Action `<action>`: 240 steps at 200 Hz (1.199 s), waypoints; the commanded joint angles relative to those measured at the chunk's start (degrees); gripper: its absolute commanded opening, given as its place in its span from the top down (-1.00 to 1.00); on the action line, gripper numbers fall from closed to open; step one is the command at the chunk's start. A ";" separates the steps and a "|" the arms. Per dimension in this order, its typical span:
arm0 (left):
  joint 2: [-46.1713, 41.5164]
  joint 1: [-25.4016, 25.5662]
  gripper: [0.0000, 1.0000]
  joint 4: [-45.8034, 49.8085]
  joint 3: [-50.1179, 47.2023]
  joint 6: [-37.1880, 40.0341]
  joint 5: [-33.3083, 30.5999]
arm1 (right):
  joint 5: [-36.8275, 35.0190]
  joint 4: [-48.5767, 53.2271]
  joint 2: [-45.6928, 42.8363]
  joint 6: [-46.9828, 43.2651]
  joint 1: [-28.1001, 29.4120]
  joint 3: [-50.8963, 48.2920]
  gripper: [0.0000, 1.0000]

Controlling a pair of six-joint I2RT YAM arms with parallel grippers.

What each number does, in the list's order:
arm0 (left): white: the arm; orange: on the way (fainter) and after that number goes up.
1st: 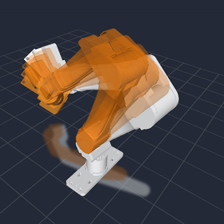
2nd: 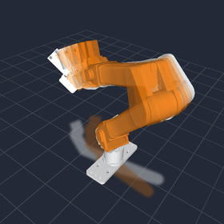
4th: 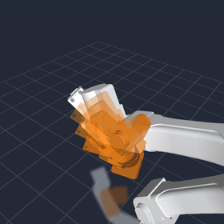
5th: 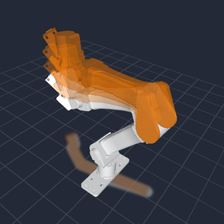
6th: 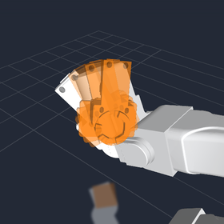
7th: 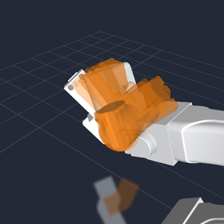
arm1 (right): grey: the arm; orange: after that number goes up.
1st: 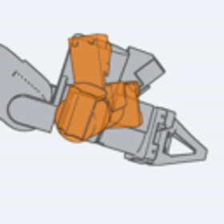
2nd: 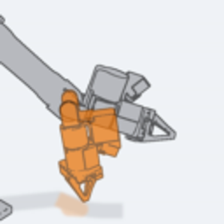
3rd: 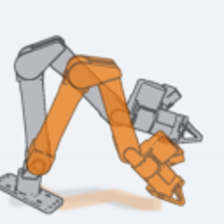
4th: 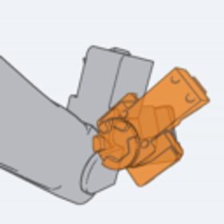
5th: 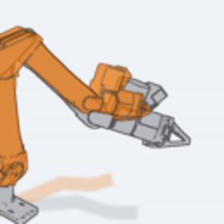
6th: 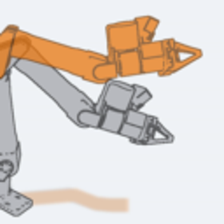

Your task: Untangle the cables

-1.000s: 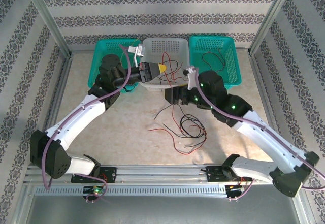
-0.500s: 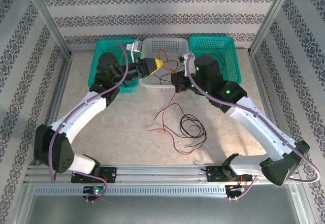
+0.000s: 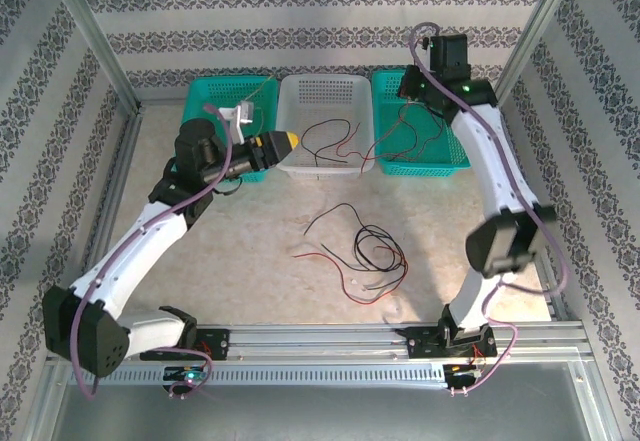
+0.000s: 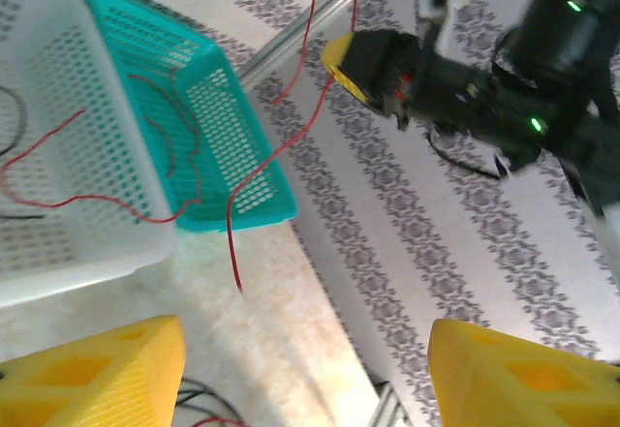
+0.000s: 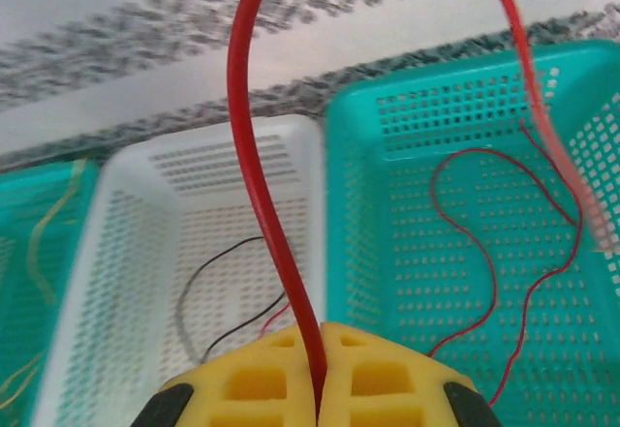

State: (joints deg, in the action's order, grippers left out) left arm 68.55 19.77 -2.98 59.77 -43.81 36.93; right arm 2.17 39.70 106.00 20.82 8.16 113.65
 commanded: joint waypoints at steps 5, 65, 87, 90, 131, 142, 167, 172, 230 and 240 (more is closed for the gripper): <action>-2.34 -0.45 -0.31 8.59 -3.16 5.95 -5.05 | -4.52 9.11 11.11 -0.06 -0.98 9.72 0.84; -3.99 -0.47 -0.34 13.28 -7.65 5.43 -8.10 | -10.58 15.39 14.97 -9.37 9.03 18.49 -0.28; -5.22 -0.49 -0.34 14.22 -9.96 4.64 -8.96 | -12.93 21.62 17.55 -13.59 14.66 22.89 -0.31; -5.43 -0.46 -0.34 14.23 -10.34 4.51 -9.04 | -12.75 22.74 18.25 -13.93 15.17 23.73 -0.30; -7.28 -0.45 -0.30 14.96 -14.49 2.76 -8.86 | -13.54 33.03 27.07 -17.24 19.11 30.89 -0.17; -7.58 -0.48 -0.29 15.03 -15.25 2.43 -8.72 | -14.35 33.61 28.21 -17.93 19.55 30.93 -0.17; -8.33 -0.47 -0.29 14.89 -16.71 1.84 -8.74 | -15.51 34.27 30.32 -19.04 19.70 31.15 -0.17; -8.33 -0.49 -0.29 14.85 -16.88 1.66 -8.72 | -15.72 34.51 30.81 -19.16 19.70 31.27 -0.17; -7.51 -0.47 -0.26 13.06 -19.51 0.40 -7.85 | -19.84 34.74 35.75 -20.23 19.79 31.26 -0.14; -7.30 -0.44 -0.26 12.87 -19.62 0.36 -7.51 | -21.38 34.80 36.59 -20.66 19.87 31.30 -0.13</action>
State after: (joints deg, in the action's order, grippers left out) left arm 61.25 19.77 10.59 40.84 -42.46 28.47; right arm -14.24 72.73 140.00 1.80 27.97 144.24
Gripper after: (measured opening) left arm 0.631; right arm 0.571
